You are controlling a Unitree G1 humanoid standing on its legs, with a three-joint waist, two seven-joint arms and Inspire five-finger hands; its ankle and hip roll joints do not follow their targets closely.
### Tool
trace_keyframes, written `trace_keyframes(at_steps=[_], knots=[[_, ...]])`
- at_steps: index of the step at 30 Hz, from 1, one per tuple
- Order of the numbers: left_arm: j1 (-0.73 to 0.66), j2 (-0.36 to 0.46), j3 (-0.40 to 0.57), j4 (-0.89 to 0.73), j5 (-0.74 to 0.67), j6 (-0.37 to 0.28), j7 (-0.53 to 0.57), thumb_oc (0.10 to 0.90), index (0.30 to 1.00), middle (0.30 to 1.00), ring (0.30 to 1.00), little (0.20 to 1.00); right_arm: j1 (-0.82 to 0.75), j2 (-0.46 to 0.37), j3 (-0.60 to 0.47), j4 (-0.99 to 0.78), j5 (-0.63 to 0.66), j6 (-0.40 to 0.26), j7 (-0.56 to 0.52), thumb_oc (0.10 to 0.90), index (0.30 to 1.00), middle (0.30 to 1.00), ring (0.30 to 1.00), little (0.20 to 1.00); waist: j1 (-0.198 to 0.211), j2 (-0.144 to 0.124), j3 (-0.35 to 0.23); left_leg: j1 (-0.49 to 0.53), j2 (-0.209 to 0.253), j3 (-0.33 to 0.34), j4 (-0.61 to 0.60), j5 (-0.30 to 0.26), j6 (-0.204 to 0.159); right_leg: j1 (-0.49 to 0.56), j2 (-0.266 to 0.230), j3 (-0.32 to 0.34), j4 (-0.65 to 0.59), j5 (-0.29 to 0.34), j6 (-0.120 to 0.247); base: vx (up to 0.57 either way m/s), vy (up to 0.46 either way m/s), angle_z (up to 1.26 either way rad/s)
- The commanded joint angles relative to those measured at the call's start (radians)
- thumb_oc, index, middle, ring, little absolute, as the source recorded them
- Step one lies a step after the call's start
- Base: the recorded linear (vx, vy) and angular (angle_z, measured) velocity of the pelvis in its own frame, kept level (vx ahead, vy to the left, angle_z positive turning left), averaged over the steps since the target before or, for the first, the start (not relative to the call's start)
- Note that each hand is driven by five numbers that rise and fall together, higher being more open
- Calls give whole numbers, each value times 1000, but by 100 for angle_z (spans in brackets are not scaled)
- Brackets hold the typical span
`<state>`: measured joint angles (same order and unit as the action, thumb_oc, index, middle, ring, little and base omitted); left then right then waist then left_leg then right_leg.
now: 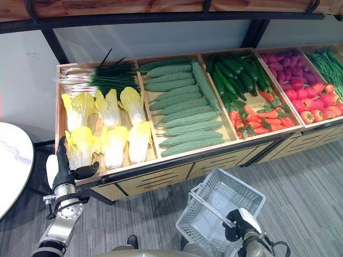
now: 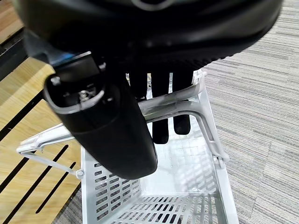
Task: Get the vegetables into the basket
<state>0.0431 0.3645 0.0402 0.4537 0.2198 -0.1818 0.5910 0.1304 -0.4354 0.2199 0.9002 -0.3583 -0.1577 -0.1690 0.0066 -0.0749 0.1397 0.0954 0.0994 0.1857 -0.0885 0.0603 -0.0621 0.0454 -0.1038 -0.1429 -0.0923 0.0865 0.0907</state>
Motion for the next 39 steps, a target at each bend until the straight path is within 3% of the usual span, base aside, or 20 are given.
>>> trace_keyframes(at_steps=[1,9,10,11,12,13,24,30,31,32,39], knots=[[-80,55,35,-10,69,-34,59,900,1000,1000,1000,1000,-43,-41,-14,-36,-15,-40,-59,400,300,300,300,300,2,-52,-33,10,21,-25,1,-39,-20,-16,-42,7,5,68,53,0,0,0],[-76,76,29,55,111,22,27,900,1000,1000,1000,1000,-43,-50,-16,-51,-23,-33,-51,400,300,300,300,300,-3,-47,-38,20,21,-21,1,-44,-18,-11,-40,15,5,65,52,4,0,0],[-76,77,28,59,113,25,24,733,767,767,767,767,-43,-51,-16,-52,-25,-32,-51,400,300,300,300,300,-4,-46,-39,21,20,-21,1,-44,-18,-10,-40,15,5,65,52,22,15,-3],[-77,79,25,66,115,32,15,616,602,602,602,602,-44,-53,-16,-55,-27,-31,-49,400,300,300,300,300,-6,-45,-40,23,19,-21,1,-45,-17,-10,-39,17,5,65,51,22,12,-4],[-82,82,21,76,116,38,9,441,358,358,358,358,-44,-54,-15,-56,-27,-31,-47,400,300,300,300,300,-7,-44,-41,25,19,-20,1,-46,-17,-9,-39,18,5,65,51,19,14,-3],[-83,83,21,81,118,41,5,400,300,300,300,300,-45,-54,-14,-57,-28,-29,-45,400,300,300,300,300,-8,-43,-41,26,18,-18,1,-47,-17,-8,-39,19,5,64,51,13,13,-4],[-103,63,54,144,36,46,8,400,300,300,300,300,-26,-63,-13,-90,-44,-24,-29,400,300,300,300,300,-23,-43,-53,43,17,0,1,-54,-15,-5,-39,33,5,67,52,6,9,-4],[-108,57,81,73,0,29,25,400,300,300,300,300,-26,-60,-11,-84,-46,-23,-30,400,300,300,300,300,-22,-44,-54,43,16,0,1,-54,-15,-4,-38,33,5,67,52,-7,0,-2],[-105,55,110,-90,-17,-7,35,400,300,300,300,300,-28,-58,-14,-77,-45,-20,-33,400,300,300,300,300,-16,-46,-53,41,17,-5,1,-54,-14,-3,-39,31,5,67,51,-18,-7,-4],[-105,54,115,-148,-12,-21,39,400,300,300,300,300,-29,-57,-13,-71,-45,-20,-34,400,300,300,300,300,-13,-46,-52,40,17,-7,1,-54,-14,-3,-39,29,5,67,51,0,0,0],[-74,16,103,-428,-47,-102,35,400,300,300,300,300,-28,-50,-7,-64,-29,-31,-35,400,300,300,300,300,-1,-49,-47,33,16,-18,1,-51,-12,-1,-42,16,5,66,52,-5,-2,1]])
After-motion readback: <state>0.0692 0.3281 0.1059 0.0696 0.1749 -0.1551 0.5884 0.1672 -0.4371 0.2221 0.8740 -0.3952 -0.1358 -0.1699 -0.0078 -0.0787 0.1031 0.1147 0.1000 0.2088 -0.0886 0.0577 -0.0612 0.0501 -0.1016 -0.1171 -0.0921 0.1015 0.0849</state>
